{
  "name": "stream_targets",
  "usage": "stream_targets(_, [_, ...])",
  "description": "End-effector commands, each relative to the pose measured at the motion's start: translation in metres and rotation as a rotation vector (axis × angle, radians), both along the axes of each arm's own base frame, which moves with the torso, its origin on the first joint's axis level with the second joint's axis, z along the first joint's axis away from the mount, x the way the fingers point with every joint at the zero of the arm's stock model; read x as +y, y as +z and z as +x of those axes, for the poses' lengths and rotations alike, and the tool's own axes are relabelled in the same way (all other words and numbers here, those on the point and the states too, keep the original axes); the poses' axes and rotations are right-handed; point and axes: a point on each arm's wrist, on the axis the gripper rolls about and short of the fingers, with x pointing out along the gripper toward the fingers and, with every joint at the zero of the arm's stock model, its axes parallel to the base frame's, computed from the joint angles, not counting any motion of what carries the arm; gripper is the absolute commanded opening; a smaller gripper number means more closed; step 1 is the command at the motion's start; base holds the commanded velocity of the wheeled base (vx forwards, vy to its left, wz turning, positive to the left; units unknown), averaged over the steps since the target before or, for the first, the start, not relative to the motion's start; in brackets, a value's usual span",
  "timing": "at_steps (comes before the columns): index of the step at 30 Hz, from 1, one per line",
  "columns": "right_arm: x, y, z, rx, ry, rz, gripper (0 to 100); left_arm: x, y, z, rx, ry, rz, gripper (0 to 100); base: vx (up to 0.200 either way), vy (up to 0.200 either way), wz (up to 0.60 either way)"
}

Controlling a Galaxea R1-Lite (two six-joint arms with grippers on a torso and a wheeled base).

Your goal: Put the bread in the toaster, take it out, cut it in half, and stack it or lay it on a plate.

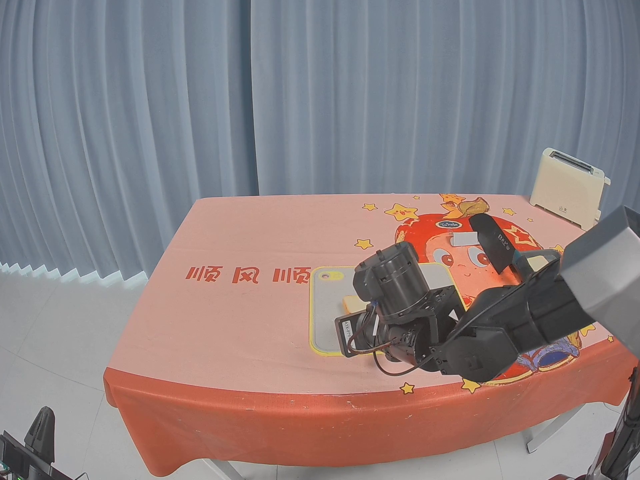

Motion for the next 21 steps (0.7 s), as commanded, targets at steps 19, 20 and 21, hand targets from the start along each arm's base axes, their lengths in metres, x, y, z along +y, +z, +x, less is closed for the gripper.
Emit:
stream_targets(19, [-0.073,0.071,-0.065,-0.090,-0.010,0.115,0,0.000,-0.005,0.000,0.002,0.003,0.003,0,0.000,0.000,0.00])
stream_targets(20, [-0.078,0.071,-0.069,-0.087,-0.010,0.114,0,0.000,-0.005,0.000,0.002,0.003,0.000,0,0.000,0.000,0.00])
stream_targets(21, [-0.081,0.070,-0.071,-0.086,-0.012,0.114,0,0.000,-0.005,0.000,0.000,0.003,0.000,0,0.000,0.000,0.00])
